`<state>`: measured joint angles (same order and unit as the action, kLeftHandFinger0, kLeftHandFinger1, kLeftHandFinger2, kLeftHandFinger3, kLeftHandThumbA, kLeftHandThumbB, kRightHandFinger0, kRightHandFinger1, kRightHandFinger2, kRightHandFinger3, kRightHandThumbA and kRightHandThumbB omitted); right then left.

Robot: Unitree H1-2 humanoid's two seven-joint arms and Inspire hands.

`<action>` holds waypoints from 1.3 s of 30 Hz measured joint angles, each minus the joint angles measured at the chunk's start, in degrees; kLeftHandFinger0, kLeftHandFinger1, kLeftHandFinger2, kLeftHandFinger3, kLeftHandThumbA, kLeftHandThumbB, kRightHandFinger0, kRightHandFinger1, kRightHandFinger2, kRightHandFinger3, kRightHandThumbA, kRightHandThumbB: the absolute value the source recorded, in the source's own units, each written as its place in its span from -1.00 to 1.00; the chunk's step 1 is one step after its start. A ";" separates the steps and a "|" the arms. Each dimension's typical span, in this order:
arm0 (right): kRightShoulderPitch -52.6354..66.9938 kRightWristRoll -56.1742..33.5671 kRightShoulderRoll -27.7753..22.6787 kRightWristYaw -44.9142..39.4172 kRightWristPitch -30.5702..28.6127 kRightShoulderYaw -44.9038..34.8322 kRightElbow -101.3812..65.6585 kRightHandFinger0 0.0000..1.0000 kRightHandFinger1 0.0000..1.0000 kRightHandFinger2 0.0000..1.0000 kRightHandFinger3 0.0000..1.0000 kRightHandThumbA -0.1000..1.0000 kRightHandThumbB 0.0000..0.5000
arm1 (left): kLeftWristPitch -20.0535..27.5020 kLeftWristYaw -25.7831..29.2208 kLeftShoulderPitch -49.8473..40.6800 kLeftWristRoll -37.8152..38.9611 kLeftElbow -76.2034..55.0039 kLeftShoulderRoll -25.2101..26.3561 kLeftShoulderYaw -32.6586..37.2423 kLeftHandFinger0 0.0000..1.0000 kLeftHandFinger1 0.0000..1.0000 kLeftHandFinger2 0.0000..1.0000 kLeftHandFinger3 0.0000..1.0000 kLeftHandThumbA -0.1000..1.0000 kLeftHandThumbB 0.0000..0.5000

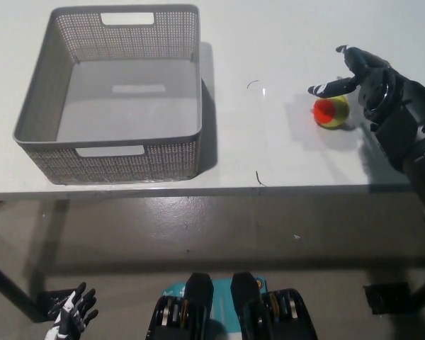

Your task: Use the right hand to pick up a tennis ball and put it into a container on the left side

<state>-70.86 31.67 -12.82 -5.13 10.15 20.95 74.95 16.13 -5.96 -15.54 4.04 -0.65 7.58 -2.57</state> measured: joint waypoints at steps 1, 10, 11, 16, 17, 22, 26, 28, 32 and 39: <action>0.02 -0.05 0.18 0.00 -0.06 0.00 0.10 1.00 1.00 1.00 1.00 0.69 1.00 | 0.00 0.00 0.00 0.00 0.00 0.05 0.00 1.00 1.00 1.00 1.00 0.98 -0.11; 0.67 -1.12 1.02 0.48 -0.27 -0.03 1.74 1.00 1.00 1.00 1.00 0.66 1.00 | 0.01 -0.02 -0.01 -0.12 0.01 0.42 0.21 1.00 1.00 1.00 1.00 0.98 -0.12; 0.75 -1.18 1.08 0.61 -0.27 -0.03 1.86 1.00 1.00 1.00 1.00 0.66 1.00 | 0.01 -0.02 0.00 -0.13 0.01 0.42 0.24 1.00 1.00 1.00 1.00 0.98 -0.12; 1.31 -1.38 1.84 1.41 -0.50 0.02 3.01 1.00 1.00 1.00 1.00 0.65 1.00 | 0.00 -0.02 -0.02 -0.12 0.00 0.42 0.23 1.00 1.00 1.00 1.00 0.96 -0.09; 1.39 -1.41 1.92 1.46 -0.52 0.02 3.11 1.00 1.00 1.00 1.00 0.65 1.00 | 0.01 -0.02 -0.03 -0.12 0.00 0.42 0.23 1.00 1.00 1.00 1.00 0.96 -0.14; 2.33 -1.54 2.73 1.65 -0.53 0.30 4.02 1.00 1.00 1.00 1.00 0.66 1.00 | 0.01 -0.03 -0.01 -0.07 -0.15 0.42 0.21 1.00 1.00 1.00 1.00 0.96 -0.13; 2.83 -1.54 2.79 2.03 -0.53 0.78 4.40 1.00 1.00 1.00 1.00 0.67 1.00 | -0.01 -0.06 0.00 0.00 -0.19 0.46 0.22 1.00 1.00 1.00 1.00 0.95 -0.12; 2.87 -1.55 2.79 2.21 -0.53 1.02 4.59 1.00 1.00 1.00 1.00 0.63 1.00 | -0.01 -0.06 0.12 -0.01 -0.25 0.46 0.22 1.00 1.00 1.00 1.00 0.96 -0.11; 2.97 -1.60 2.96 2.61 -0.52 1.29 4.81 1.00 1.00 1.00 1.00 0.58 1.00 | -0.01 -0.06 0.26 -0.01 -0.36 0.50 0.22 1.00 1.00 1.00 1.00 0.96 -0.13; 3.53 -1.50 3.49 5.11 -0.75 2.56 5.17 -0.90 -0.69 -0.44 0.45 -0.99 0.06 | 0.00 -0.42 0.70 0.16 -0.49 0.68 0.14 1.00 1.00 1.00 1.00 0.94 -0.16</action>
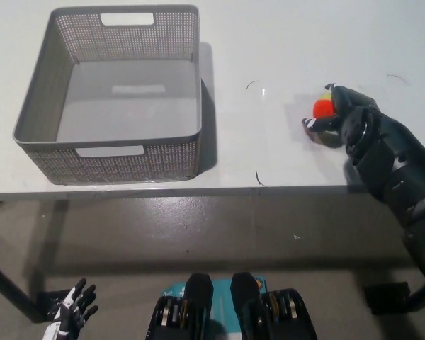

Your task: Use the right hand to pick up a tennis ball and put it into a container on the left side

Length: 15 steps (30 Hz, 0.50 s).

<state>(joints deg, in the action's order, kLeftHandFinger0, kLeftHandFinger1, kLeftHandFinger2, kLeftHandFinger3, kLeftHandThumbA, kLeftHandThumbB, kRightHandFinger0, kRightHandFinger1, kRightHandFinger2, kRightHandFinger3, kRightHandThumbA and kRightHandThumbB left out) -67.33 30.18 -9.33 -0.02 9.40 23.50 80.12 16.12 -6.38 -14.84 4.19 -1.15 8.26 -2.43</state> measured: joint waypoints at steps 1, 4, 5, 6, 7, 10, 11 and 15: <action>0.28 -0.01 0.00 1.57 -0.32 -0.01 0.00 -0.98 -0.86 -0.57 0.24 -1.00 0.05 | 0.00 -0.07 0.12 0.02 0.00 0.02 -0.04 1.00 1.00 1.00 1.00 0.94 -0.16; 1.36 -0.10 0.04 5.28 -1.65 -0.35 -0.02 -1.00 -0.88 -0.51 -0.26 -1.00 -0.21 | 0.00 -0.12 0.39 0.02 0.01 0.02 -0.08 1.00 1.00 1.00 1.00 0.95 -0.17; 1.59 -0.15 0.03 6.63 -2.22 -0.57 -0.02 -1.00 -0.91 -0.45 -0.26 -1.00 -0.22 | 0.00 -0.14 0.42 0.03 0.01 0.03 -0.10 1.00 1.00 1.00 1.00 0.95 -0.18; 1.79 -0.25 0.02 7.85 -2.88 -0.88 -0.02 -1.00 -0.84 -0.28 -0.15 -1.00 -0.25 | -0.01 -0.15 0.44 0.03 0.00 0.04 -0.10 1.00 1.00 1.00 1.00 0.95 -0.18; 2.00 -0.33 0.02 8.88 -3.33 -1.10 -0.02 -1.00 -0.79 -0.18 -0.13 -1.00 -0.24 | -0.01 -0.16 0.46 0.04 0.00 0.05 -0.11 1.00 1.00 1.00 1.00 0.94 -0.15; 2.70 -0.77 0.04 12.29 -5.11 -2.22 0.00 -1.00 -0.76 -0.10 -0.29 -1.00 -0.25 | -0.16 -0.28 0.55 0.16 -0.22 0.16 -0.15 1.00 1.00 1.00 1.00 0.94 -0.14; 2.90 -0.90 0.07 13.07 -5.53 -2.58 0.02 -1.00 -0.79 -0.13 -0.32 -1.00 -0.27 | -0.17 -0.30 0.58 0.18 -0.27 0.19 -0.16 1.00 1.00 1.00 1.00 0.94 -0.17; 3.59 -2.17 0.26 16.42 -7.89 -4.46 0.18 -1.00 -0.80 0.25 -0.17 -1.00 -0.34 | -0.18 -0.43 0.99 0.35 -0.35 0.44 -0.31 1.00 1.00 1.00 1.00 0.93 -0.18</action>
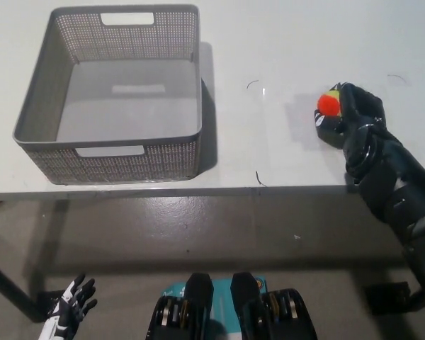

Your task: Use the right hand to pick up a tennis ball and put it into a container on the left side

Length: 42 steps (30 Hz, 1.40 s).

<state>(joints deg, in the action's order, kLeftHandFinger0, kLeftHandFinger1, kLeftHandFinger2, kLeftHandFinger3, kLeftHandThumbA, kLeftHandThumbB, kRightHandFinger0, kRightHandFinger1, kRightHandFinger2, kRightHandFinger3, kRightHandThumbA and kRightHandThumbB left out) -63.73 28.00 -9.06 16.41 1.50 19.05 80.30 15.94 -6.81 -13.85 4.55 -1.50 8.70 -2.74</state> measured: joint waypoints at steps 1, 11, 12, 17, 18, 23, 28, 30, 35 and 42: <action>0.10 -0.32 0.04 0.85 -0.69 -0.53 0.01 -1.00 -0.74 0.35 -0.04 -1.00 -0.35 | -0.01 -0.01 0.12 0.11 -0.01 0.05 -0.03 1.00 1.00 1.00 1.00 0.93 -0.18; 0.02 -8.73 1.66 3.16 -5.98 -15.56 -0.04 -1.00 -0.50 0.39 0.37 -1.00 -0.32 | -0.03 -0.04 0.37 0.39 0.11 0.25 -0.09 1.00 1.00 1.00 1.00 0.91 -0.13; -0.05 -9.80 1.81 2.89 -6.20 -17.65 -0.06 -1.00 -0.50 0.37 0.28 -1.00 -0.43 | -0.03 -0.04 0.38 0.39 0.16 0.25 -0.09 1.00 1.00 1.00 1.00 0.91 -0.14; -0.44 -15.22 2.22 0.79 -6.51 -26.31 -0.75 -1.00 -0.57 0.33 0.17 -1.00 -0.26 | -0.03 -0.03 0.38 0.38 0.34 0.24 -0.10 1.00 1.00 1.00 1.00 0.91 -0.10; -0.53 -16.35 2.33 0.27 -6.51 -28.09 -1.05 -1.00 -0.56 0.32 0.17 -1.00 -0.26 | -0.03 -0.03 0.38 0.38 0.40 0.24 -0.10 1.00 1.00 1.00 1.00 0.91 -0.10; -1.33 -22.32 3.22 -2.65 -6.41 -35.90 -3.94 -1.00 -0.58 0.33 0.32 -1.00 -0.34 | -0.02 -0.03 0.36 0.37 0.89 0.25 -0.11 1.00 1.00 1.00 1.00 0.91 -0.12; -3.42 -28.34 5.35 -5.32 -5.48 -41.13 -11.93 -1.00 -0.45 0.48 0.54 -1.00 -0.37 | -0.02 -0.02 0.34 0.32 0.93 0.25 -0.11 1.00 1.00 1.00 1.00 0.92 -0.11; -4.71 -30.36 6.45 -6.25 -4.60 -42.00 -15.95 -1.00 -0.44 0.51 0.57 -1.00 -0.37 | -0.02 -0.02 0.32 0.28 0.92 0.25 -0.12 1.00 1.00 1.00 1.00 0.92 -0.11; -8.75 -35.10 9.98 -8.62 -2.16 -42.26 -25.26 -1.00 -0.49 0.51 0.49 -1.00 -0.24 | -0.02 -0.03 0.12 0.12 0.90 0.32 -0.14 1.00 1.00 1.00 1.00 0.95 -0.07; -13.59 -37.05 15.56 -10.38 0.32 -36.79 -31.19 -1.00 -0.35 0.61 0.56 -1.00 -0.36 | -0.02 -0.03 0.11 -0.50 0.89 0.67 -0.16 1.00 1.00 1.00 1.00 0.95 -0.02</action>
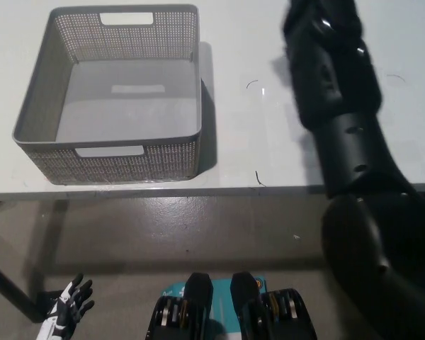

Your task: Use the right hand to pick up a tennis ball and put it into a container on the left side

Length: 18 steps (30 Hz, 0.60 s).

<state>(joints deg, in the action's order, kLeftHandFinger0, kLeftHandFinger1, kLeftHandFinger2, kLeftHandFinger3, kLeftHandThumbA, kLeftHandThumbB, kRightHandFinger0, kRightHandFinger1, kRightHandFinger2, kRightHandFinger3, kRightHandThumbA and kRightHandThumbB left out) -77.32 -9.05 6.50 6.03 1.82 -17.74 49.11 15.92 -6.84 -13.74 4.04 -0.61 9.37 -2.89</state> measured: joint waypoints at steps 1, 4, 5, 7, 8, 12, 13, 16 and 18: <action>-0.17 0.01 0.42 -0.05 0.10 0.69 0.00 -1.00 -0.34 0.60 0.56 -1.00 -0.38 | 0.00 0.00 0.00 -0.05 -0.01 0.00 0.00 1.00 1.00 1.00 1.00 0.96 0.00; -0.27 0.64 2.15 -0.04 0.45 4.56 0.16 -1.00 -0.44 0.46 0.62 -1.00 -0.46 | 0.00 0.00 -0.01 -0.34 -0.01 0.00 0.06 1.00 1.00 1.00 1.00 1.00 0.02; -0.31 0.97 2.54 -0.02 0.42 5.74 0.52 -1.00 -0.46 0.44 0.55 -1.00 -0.42 | 0.01 -0.01 0.02 -0.47 -0.01 0.00 0.11 1.00 1.00 1.00 1.00 1.00 0.01; -0.69 1.55 3.46 0.14 0.32 7.91 1.98 -1.00 -0.46 0.43 0.50 -1.00 -0.41 | 0.03 -0.02 0.03 -0.69 0.00 0.04 0.28 1.00 1.00 1.00 1.00 1.00 0.01; -0.76 1.87 3.60 0.22 0.27 8.54 2.47 -1.00 -0.44 0.43 0.50 -1.00 -0.37 | 0.03 -0.02 0.05 -0.72 0.00 0.05 0.31 1.00 1.00 1.00 1.00 1.00 0.05; -2.21 4.80 5.00 1.78 -0.16 14.32 8.14 -1.00 -0.29 0.58 0.67 -1.00 -0.42 | 0.02 -0.03 0.15 -0.99 0.00 0.06 0.63 1.00 1.00 1.00 1.00 1.00 0.06; -2.43 5.54 5.19 2.21 -0.30 15.44 9.07 -0.92 -0.18 0.70 0.77 -1.00 -0.19 | 0.01 -0.02 0.16 -1.03 -0.01 0.06 0.66 1.00 1.00 1.00 1.00 1.00 0.05; -3.44 8.40 6.04 3.76 -1.22 20.52 14.19 -1.00 -0.34 0.54 0.69 -1.00 -0.38 | 0.00 -0.02 0.37 -1.28 -0.02 0.08 0.77 1.00 1.00 1.00 1.00 1.00 0.04; -3.97 10.07 6.29 4.64 -2.17 23.14 17.41 -1.00 -0.38 0.49 0.63 -1.00 -0.42 | -0.01 -0.02 0.56 -1.53 -0.02 0.12 0.88 1.00 1.00 1.00 1.00 1.00 0.08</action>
<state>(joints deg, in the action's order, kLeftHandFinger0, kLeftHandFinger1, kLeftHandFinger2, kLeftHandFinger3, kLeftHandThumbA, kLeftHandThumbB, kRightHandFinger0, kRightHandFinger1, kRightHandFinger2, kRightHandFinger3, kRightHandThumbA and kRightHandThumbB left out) -81.30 1.02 12.79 10.66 -0.35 5.39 66.52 15.91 -6.85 -13.18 2.51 -0.63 9.49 -2.01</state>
